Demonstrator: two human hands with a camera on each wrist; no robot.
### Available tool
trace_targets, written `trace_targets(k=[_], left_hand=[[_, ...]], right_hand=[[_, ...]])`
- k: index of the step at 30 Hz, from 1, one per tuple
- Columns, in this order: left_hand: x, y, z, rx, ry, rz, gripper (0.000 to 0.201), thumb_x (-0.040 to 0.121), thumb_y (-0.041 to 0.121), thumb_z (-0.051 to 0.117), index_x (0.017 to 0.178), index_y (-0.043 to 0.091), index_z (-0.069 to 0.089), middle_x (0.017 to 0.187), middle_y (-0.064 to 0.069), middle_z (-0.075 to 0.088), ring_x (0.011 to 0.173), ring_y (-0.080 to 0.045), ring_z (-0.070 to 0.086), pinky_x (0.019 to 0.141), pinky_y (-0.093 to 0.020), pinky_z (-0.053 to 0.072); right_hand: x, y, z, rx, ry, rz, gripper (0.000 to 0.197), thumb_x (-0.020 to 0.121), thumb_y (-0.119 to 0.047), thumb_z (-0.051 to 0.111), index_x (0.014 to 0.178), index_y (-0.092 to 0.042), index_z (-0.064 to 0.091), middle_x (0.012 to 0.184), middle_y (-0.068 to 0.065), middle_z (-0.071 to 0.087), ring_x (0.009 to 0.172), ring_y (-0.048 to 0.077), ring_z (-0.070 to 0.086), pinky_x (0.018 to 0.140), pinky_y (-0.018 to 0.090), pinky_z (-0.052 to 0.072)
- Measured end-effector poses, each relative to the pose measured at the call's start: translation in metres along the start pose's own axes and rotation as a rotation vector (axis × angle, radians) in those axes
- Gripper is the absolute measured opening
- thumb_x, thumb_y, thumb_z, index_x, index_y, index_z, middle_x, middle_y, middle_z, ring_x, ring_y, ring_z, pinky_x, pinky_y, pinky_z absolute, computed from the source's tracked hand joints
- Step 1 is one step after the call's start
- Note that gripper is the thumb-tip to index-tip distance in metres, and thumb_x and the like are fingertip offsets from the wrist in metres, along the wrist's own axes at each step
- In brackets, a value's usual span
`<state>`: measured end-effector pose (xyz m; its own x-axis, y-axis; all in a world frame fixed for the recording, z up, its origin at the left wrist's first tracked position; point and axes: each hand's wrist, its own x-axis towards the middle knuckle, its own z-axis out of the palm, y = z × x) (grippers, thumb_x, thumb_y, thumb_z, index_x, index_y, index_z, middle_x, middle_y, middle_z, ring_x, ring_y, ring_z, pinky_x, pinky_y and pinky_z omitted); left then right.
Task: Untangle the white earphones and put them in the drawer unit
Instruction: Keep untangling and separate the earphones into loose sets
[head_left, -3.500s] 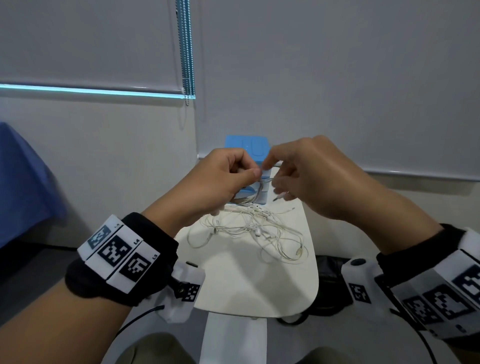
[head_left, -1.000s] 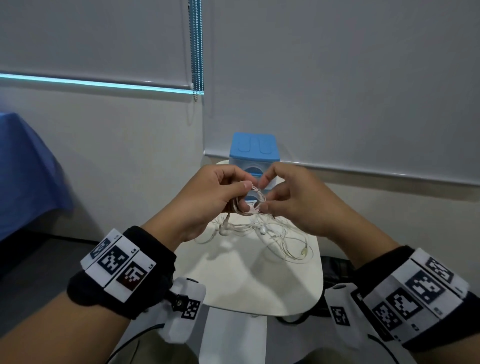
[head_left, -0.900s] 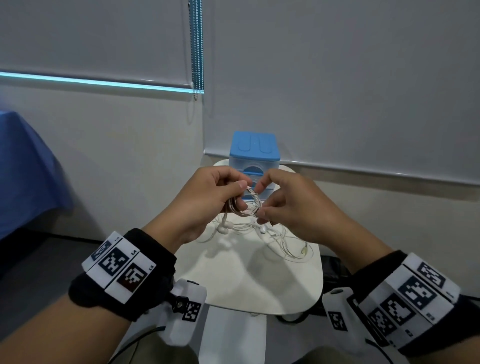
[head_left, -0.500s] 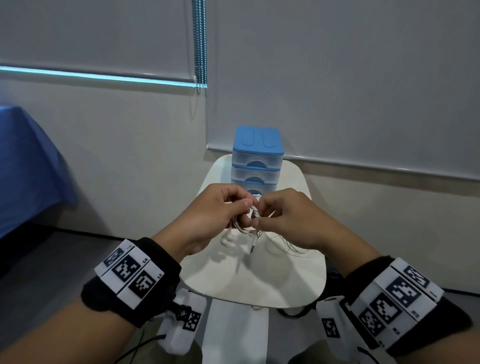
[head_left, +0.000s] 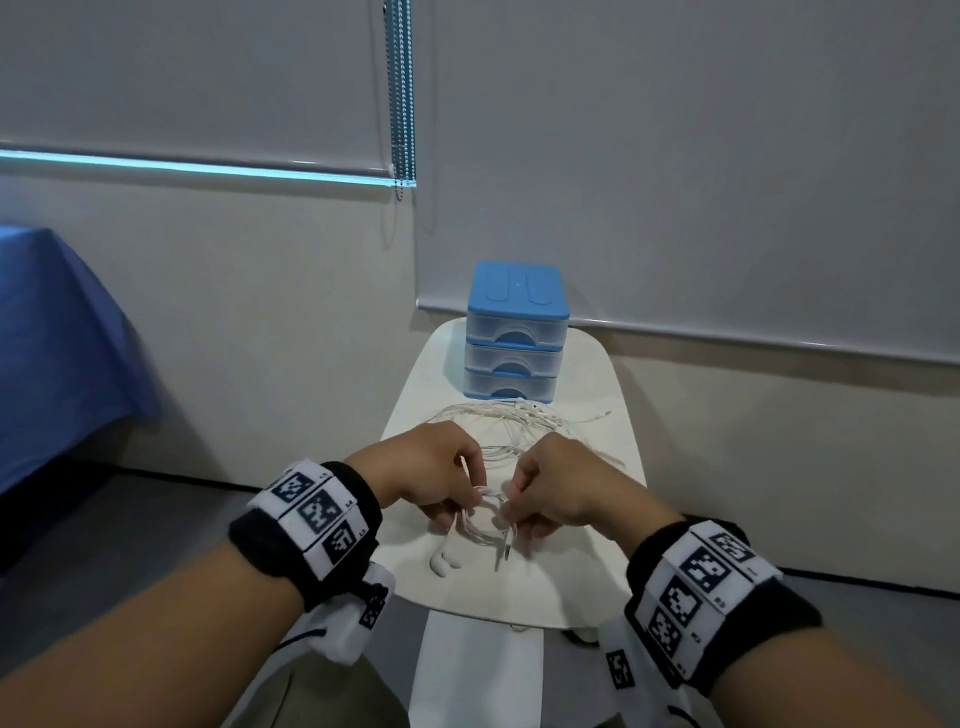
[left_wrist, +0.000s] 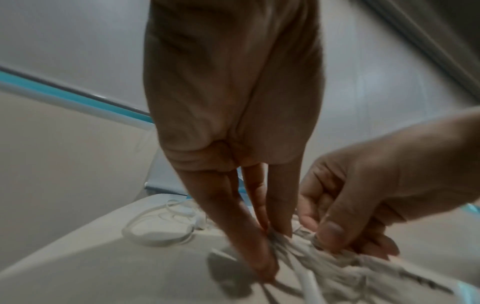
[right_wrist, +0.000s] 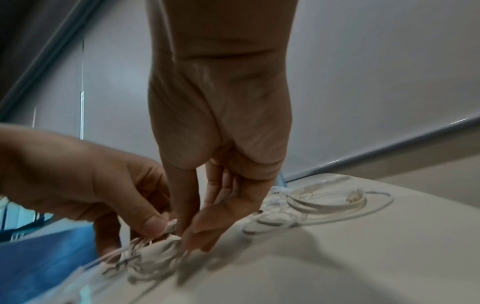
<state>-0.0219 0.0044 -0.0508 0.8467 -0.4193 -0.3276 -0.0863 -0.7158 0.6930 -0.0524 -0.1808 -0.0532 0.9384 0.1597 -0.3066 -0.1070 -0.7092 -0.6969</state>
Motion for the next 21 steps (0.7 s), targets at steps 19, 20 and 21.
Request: trace_targets(k=[19,20,21], left_hand=[[0.026,0.027,-0.037,0.451,0.145,0.239,0.008,0.092,0.023,0.074,0.085,0.025,0.069,0.079,0.011,0.068,0.06,-0.003,0.063,0.058,-0.018,0.046],[0.029,0.031,-0.039,0.474,0.139,0.254,0.007,0.093,0.023,0.072,0.087,0.026,0.07,0.084,0.012,0.068,0.065,-0.003,0.063,0.06,-0.017,0.045],[0.032,0.035,-0.04,0.5,0.129,0.263,0.004,0.095,0.023,0.071,0.091,0.026,0.071,0.09,0.012,0.067,0.071,-0.003,0.062,0.063,-0.018,0.044]], right_hand=[[-0.002,0.035,-0.088,-0.224,0.387,-0.048,0.018,0.088,-0.021,0.077,0.072,-0.014,0.071,0.062,-0.002,0.072,0.052,0.011,0.065,0.058,0.024,0.051],[-0.001,0.036,-0.088,-0.261,0.347,-0.04,0.02,0.086,-0.025,0.079,0.071,-0.017,0.07,0.064,-0.004,0.071,0.056,0.011,0.065,0.061,0.025,0.053],[0.001,0.035,-0.083,-0.308,0.303,-0.032,0.023,0.085,-0.03,0.081,0.069,-0.02,0.068,0.067,-0.005,0.07,0.062,0.013,0.066,0.065,0.027,0.053]])
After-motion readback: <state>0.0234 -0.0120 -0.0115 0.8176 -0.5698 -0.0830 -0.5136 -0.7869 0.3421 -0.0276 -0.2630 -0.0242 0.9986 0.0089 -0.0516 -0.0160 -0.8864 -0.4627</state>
